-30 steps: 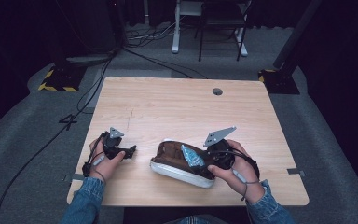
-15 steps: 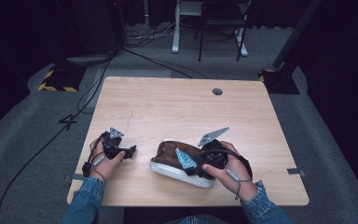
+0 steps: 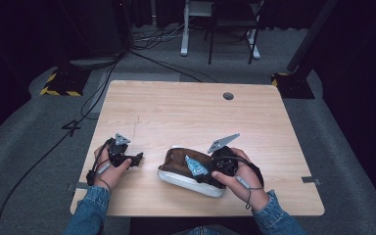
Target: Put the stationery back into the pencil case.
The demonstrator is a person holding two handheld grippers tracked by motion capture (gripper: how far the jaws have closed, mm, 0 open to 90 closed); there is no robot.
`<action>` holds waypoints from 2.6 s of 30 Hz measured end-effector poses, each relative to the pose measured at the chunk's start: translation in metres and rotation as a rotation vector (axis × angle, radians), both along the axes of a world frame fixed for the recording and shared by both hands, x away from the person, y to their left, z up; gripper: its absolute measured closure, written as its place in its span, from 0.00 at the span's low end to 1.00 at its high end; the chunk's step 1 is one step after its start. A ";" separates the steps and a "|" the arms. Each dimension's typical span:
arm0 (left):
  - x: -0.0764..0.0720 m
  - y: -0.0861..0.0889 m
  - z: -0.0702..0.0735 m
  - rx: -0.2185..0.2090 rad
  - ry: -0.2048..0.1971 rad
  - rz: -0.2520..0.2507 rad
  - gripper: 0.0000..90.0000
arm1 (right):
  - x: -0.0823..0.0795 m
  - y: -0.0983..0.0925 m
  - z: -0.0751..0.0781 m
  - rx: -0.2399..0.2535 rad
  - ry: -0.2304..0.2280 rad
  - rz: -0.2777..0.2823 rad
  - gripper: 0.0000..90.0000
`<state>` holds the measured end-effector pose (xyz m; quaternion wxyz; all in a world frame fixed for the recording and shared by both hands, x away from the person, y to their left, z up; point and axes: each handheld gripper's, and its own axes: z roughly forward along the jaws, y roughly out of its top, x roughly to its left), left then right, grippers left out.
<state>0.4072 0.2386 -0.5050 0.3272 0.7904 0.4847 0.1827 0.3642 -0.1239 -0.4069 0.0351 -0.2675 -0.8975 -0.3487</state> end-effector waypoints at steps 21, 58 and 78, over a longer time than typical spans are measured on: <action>0.000 0.000 0.000 0.001 0.001 -0.001 0.15 | -0.011 -0.010 0.022 0.029 -0.172 0.006 0.30; 0.000 0.000 0.000 0.000 0.002 -0.006 0.15 | 0.033 -0.140 0.021 -0.010 -0.307 -0.357 0.20; 0.000 0.000 0.000 0.000 0.002 -0.006 0.15 | 0.061 -0.197 -0.023 -0.037 -0.294 -0.511 0.23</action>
